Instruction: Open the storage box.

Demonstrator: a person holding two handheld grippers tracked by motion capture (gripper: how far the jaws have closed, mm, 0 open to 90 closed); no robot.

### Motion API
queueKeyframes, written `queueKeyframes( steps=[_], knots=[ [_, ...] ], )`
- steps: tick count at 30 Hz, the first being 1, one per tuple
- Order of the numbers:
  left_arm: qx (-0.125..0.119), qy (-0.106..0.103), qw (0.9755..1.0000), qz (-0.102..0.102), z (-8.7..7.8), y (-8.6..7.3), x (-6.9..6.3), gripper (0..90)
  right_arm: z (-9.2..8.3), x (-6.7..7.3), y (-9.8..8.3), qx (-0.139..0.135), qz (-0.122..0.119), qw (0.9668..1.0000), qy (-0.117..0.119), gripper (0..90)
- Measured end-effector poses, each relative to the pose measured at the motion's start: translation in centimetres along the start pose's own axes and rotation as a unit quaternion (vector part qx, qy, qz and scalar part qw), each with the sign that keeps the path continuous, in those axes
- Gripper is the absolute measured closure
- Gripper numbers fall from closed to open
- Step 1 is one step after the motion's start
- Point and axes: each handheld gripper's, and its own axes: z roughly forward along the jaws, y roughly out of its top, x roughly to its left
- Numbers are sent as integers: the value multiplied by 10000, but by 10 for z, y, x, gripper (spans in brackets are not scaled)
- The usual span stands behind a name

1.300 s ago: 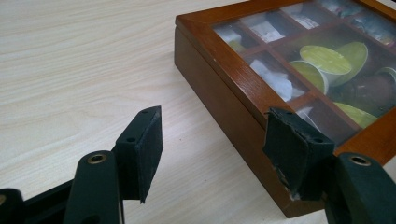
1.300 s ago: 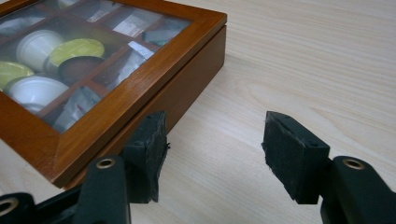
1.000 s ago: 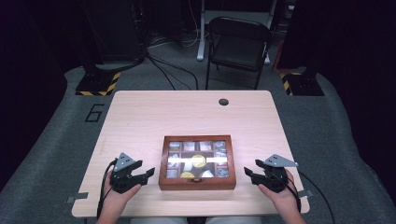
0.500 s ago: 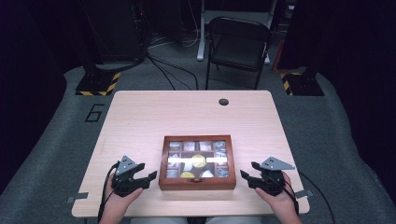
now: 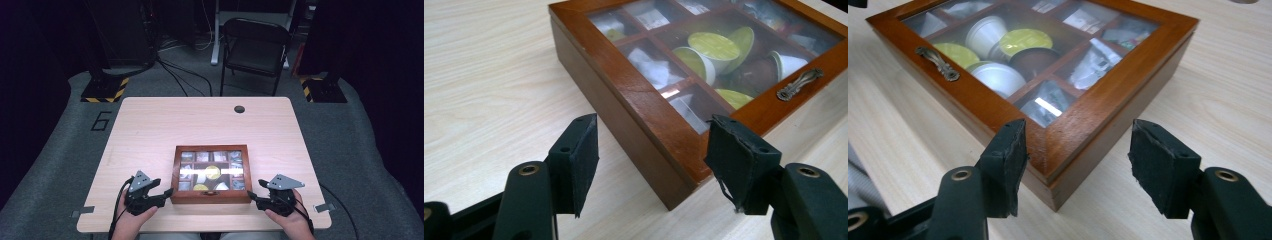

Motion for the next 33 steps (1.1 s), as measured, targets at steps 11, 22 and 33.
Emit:
queueKeyframes(
  steps=[11, 22, 33],
  knots=[
    [83, -46, 9999, 70, 3, 0, -1, 375, 12, 6, -4, 344, -193, 9990, 208, 417],
    [20, -31, 10000, 39, 3, 0, 0, 374, 18, 6, -7, 636, -331, 9969, 332, 444],
    [2, -88, 10000, 46, 2, 1, -2, 375, 18, 7, -6, 629, -375, 9970, 259, 471]
  ],
)
